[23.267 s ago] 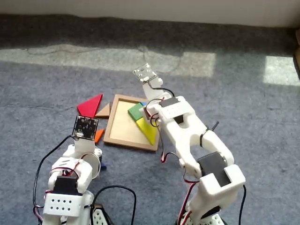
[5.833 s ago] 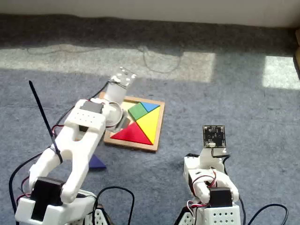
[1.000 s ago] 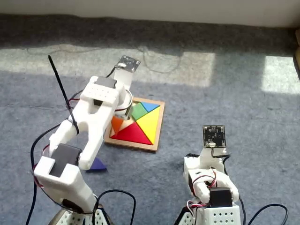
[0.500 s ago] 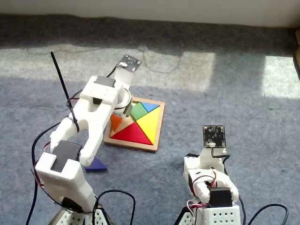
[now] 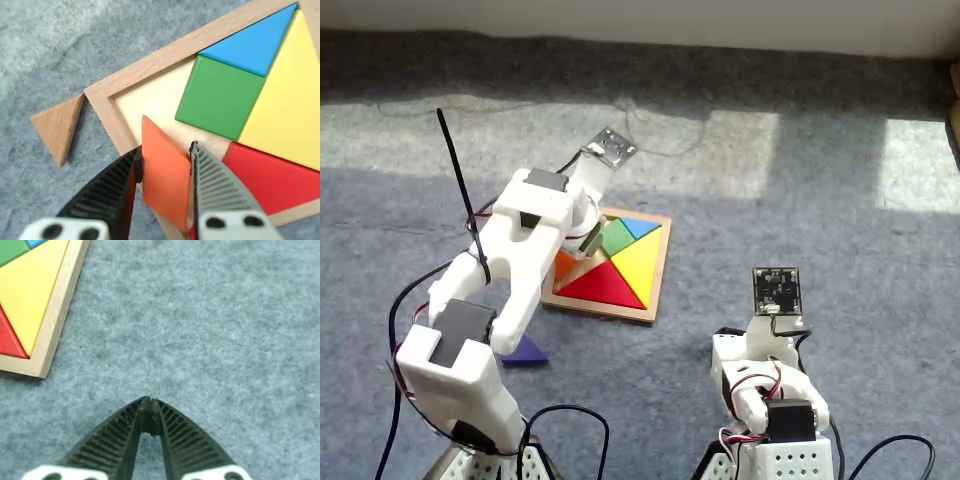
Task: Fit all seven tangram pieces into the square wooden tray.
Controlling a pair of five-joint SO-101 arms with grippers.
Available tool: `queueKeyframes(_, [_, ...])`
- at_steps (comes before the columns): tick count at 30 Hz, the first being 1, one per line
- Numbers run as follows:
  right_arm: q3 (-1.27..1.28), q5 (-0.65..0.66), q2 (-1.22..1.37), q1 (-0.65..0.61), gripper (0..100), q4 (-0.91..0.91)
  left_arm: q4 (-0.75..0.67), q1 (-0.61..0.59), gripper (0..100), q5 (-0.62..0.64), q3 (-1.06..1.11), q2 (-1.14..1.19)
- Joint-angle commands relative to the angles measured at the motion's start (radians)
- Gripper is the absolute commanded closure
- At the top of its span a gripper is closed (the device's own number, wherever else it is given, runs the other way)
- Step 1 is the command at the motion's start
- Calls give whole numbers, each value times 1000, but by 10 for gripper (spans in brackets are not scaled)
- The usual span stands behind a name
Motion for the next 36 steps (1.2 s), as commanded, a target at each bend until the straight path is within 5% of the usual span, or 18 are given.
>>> queueKeyframes(1, [134,-2,-18,13,992,7,-8,-5,933,-11,-2,-5])
queueKeyframes(6, [134,-2,-18,13,992,7,14,19,925,-11,-4,-5])
queueKeyframes(12, [134,-2,-18,13,992,7,55,10,751,74,-7,-16])
queueKeyframes(36, [134,-2,-18,13,992,7,84,-18,806,75,27,-91])
